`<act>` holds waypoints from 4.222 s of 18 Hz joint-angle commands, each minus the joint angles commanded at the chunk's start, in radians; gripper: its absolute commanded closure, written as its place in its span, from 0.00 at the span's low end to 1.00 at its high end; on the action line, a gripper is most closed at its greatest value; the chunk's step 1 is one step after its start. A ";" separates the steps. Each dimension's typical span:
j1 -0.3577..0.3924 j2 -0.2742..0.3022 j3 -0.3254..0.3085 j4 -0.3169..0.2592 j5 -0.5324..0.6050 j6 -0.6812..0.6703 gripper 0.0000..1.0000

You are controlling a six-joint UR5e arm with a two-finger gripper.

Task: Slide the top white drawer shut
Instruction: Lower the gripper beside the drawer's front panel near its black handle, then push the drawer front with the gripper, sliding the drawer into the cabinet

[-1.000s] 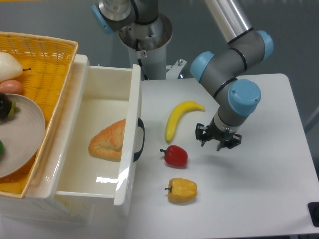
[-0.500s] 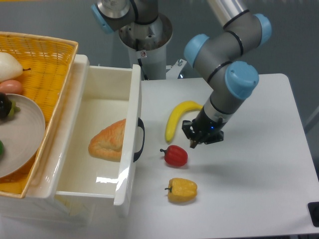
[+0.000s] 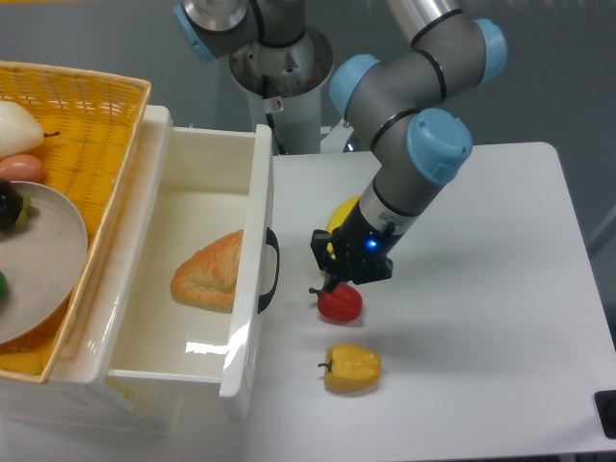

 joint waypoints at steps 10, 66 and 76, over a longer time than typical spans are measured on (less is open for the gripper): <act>-0.029 0.011 0.000 -0.009 -0.019 -0.012 0.94; -0.259 0.037 -0.003 -0.035 -0.008 -0.091 0.94; -0.287 0.006 0.040 -0.035 -0.009 -0.124 0.94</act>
